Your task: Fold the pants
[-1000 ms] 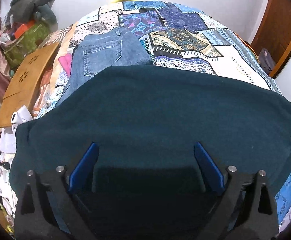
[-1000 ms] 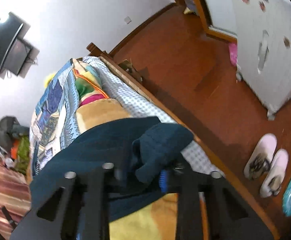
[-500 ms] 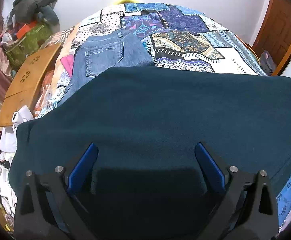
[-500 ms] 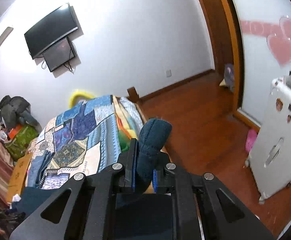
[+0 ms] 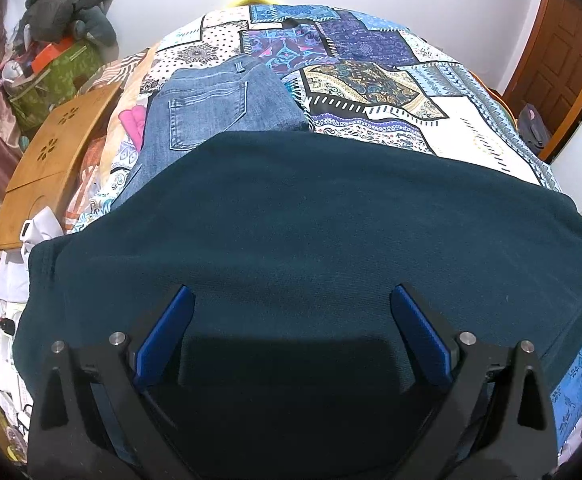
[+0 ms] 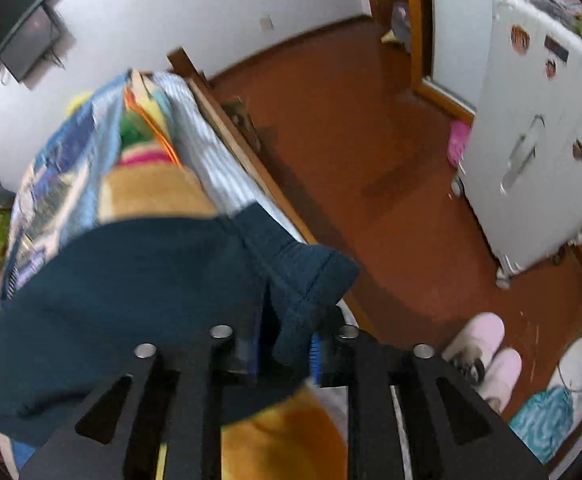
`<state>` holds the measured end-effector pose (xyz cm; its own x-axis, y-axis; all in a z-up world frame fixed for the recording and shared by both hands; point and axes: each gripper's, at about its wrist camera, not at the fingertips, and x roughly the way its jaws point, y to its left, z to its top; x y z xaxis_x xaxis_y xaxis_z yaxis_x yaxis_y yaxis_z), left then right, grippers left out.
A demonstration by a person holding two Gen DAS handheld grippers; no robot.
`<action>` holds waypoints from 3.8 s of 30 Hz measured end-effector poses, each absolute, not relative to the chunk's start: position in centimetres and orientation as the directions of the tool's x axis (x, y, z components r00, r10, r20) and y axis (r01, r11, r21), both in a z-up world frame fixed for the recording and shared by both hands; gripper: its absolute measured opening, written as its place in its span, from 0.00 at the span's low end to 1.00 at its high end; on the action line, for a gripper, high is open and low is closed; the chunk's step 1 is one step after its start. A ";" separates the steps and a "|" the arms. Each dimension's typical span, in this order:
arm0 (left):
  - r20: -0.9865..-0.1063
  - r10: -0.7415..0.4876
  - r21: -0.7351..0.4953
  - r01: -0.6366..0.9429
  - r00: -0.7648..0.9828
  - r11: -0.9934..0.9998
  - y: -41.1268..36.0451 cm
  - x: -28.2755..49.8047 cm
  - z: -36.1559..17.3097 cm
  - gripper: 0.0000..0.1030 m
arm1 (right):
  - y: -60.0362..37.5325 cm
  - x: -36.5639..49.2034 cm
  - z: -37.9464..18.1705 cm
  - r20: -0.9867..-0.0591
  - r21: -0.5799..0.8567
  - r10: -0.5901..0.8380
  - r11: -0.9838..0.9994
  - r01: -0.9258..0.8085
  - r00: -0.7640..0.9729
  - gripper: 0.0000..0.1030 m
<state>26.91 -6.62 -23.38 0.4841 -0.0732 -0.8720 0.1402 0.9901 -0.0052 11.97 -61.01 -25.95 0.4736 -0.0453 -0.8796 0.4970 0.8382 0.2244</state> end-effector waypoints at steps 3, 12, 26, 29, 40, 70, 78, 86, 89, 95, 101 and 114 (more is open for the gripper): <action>-0.872 -0.071 -0.001 0.142 0.485 0.990 -6.6 26.8 -23.3 0.98 | -61.0 11.5 -25.8 -0.904 0.176 -0.064 0.845 0.505 0.422 0.41; -0.862 -0.025 0.078 0.180 0.507 0.981 -6.7 25.7 -21.7 0.98 | -58.8 9.2 -19.6 -0.860 0.096 -0.150 0.891 0.443 0.488 0.52; -0.828 -0.037 0.143 0.274 0.559 0.951 -7.7 20.1 -19.6 0.98 | -44.1 9.9 -16.9 -0.769 0.229 0.144 0.972 0.058 0.623 0.67; -0.837 -0.040 0.137 0.280 0.545 0.950 -7.3 19.4 -20.3 0.98 | -44.4 10.2 -18.1 -0.756 0.291 0.146 0.948 0.129 0.638 0.67; -0.849 -0.096 0.054 0.266 0.520 0.963 -5.4 19.2 -21.7 1.00 | -47.2 11.6 -20.6 -0.797 0.383 0.133 0.866 0.322 0.589 0.67; -0.784 -0.161 0.029 0.295 0.600 0.955 -6.3 16.5 -19.1 0.08 | -48.0 9.3 -20.3 -0.753 0.425 0.155 0.857 0.292 0.640 0.09; -0.822 -0.158 -0.017 0.254 0.547 0.967 -4.6 15.9 -19.2 0.18 | -47.4 8.1 -19.4 -0.792 0.341 0.117 0.899 0.275 0.599 0.16; -0.781 -0.180 -0.073 0.199 0.599 0.977 -1.5 15.9 -16.0 0.49 | -44.1 6.9 -16.3 -0.769 0.183 0.033 0.968 0.170 0.638 0.42; -0.757 -0.179 -0.082 0.182 0.628 0.980 -0.7 16.8 -14.7 0.58 | -42.4 8.1 -14.9 -0.739 0.175 0.054 0.978 0.113 0.671 0.50; -0.756 -0.181 -0.096 0.167 0.629 0.981 -0.5 20.1 -14.4 0.81 | -37.8 12.3 -14.5 -0.716 0.199 0.165 0.980 -0.029 0.679 0.66; -0.809 -0.194 -0.118 0.171 0.554 0.978 -1.6 23.7 -17.2 0.85 | -33.0 15.7 -16.6 -0.743 0.201 0.245 0.969 -0.143 0.623 0.68; -0.868 -0.175 -0.092 0.197 0.465 0.976 -3.7 21.8 -21.8 0.87 | -33.1 14.1 -21.5 -0.818 0.221 0.258 0.966 -0.134 0.514 0.71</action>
<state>21.77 -3.69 -21.82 0.4650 -0.1754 -0.8677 0.1966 0.9762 -0.0920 14.10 -33.10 -21.53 0.5135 0.2584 -0.8182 -0.1342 0.9660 0.2209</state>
